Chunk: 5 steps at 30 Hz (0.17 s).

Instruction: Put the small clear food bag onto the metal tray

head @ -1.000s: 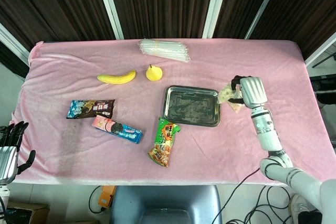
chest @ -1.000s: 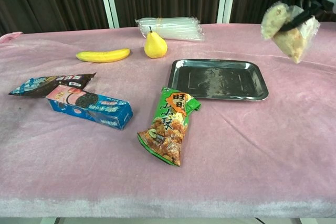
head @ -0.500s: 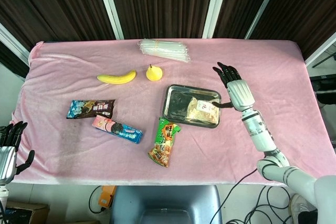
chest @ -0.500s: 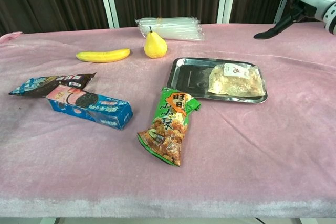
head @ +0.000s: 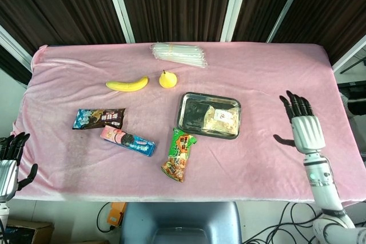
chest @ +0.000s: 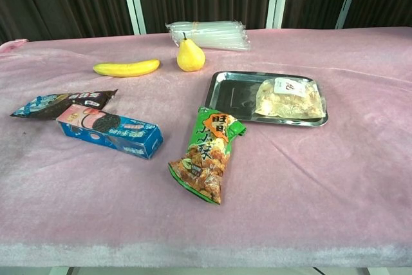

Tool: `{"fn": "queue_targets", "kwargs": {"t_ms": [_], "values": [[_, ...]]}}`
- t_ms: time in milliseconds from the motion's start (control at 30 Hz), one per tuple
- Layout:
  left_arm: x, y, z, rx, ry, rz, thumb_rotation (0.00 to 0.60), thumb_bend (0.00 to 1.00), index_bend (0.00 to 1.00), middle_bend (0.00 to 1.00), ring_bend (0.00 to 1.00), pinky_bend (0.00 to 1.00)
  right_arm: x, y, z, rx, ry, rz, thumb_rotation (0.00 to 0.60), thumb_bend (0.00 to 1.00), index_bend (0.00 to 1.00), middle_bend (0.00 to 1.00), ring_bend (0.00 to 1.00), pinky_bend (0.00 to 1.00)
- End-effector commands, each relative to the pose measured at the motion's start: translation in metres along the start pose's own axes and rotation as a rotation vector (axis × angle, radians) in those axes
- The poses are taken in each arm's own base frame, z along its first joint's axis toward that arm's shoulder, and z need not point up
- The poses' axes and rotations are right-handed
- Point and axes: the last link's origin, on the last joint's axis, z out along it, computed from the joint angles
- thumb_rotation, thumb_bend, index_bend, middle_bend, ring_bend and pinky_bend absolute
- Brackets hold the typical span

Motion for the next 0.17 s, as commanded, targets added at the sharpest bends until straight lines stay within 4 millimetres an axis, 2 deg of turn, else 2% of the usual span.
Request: {"fn": "queue_targets", "kwargs": {"t_ms": [33, 167], "values": [[0.0007, -0.0004, -0.0002, 0.003, 0.007, 0.000, 0.600, 0.41, 0.09, 0.08, 0.05, 0.33, -0.0080, 0.0422, -0.0501, -0.181, -0.011, -0.170, 0.600, 0.14, 0.00, 0.00, 0.00, 0.20], [0.0005, -0.0005, 0.0000, 0.004, 0.007, -0.001, 0.600, 0.41, 0.09, 0.08, 0.05, 0.33, -0.0157, 0.0443, -0.0497, -0.197, 0.003, -0.121, 0.600, 0.14, 0.00, 0.00, 0.00, 0.20]]}}
